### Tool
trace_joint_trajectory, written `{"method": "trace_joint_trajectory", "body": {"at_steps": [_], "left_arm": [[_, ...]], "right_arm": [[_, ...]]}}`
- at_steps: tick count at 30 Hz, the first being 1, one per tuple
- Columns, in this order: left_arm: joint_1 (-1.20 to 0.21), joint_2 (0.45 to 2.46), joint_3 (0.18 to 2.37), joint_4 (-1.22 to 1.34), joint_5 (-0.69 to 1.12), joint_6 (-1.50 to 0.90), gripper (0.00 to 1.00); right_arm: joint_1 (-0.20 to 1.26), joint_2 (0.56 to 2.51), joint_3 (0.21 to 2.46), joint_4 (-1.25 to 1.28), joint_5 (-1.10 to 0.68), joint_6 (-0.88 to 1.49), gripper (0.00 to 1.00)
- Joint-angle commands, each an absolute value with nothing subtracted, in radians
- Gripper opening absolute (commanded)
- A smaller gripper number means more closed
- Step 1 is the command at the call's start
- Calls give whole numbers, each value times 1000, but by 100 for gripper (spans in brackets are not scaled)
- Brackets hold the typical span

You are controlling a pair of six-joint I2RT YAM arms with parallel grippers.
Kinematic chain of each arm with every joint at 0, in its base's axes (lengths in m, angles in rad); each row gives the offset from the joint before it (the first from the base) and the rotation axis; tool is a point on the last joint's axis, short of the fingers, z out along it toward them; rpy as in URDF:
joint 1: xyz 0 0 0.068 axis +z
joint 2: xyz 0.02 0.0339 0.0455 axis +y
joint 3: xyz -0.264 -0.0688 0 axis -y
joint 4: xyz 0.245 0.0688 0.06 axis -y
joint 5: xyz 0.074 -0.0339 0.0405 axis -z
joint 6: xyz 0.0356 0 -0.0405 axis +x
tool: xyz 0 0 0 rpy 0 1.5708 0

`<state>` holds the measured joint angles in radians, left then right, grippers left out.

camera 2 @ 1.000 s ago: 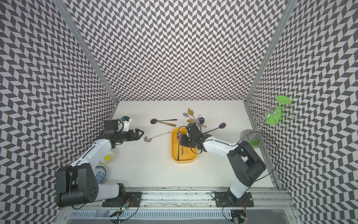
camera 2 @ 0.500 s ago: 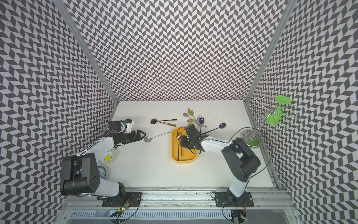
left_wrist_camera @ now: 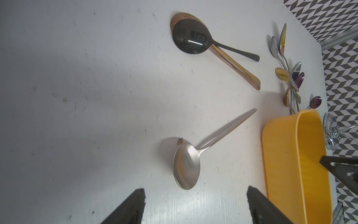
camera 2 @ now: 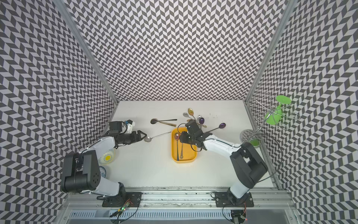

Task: Put the spoon into the storage box
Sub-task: Place the spoon in the storage box, then pick up the spoon from the center of the board.

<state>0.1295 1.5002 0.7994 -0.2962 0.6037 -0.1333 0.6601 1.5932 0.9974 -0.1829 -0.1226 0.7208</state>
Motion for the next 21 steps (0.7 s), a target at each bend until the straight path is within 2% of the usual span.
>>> {"method": "trace_joint_trajectory", "body": {"at_steps": [1,21], "left_arm": [[133,1508,790,-273,628,-146,86],[132,1517,776,-261,657,-160,81]], "right_arm": [[666,1526,1028,-208,-57,658,49],[651,1291,1035,-318,178,411,78]]}}
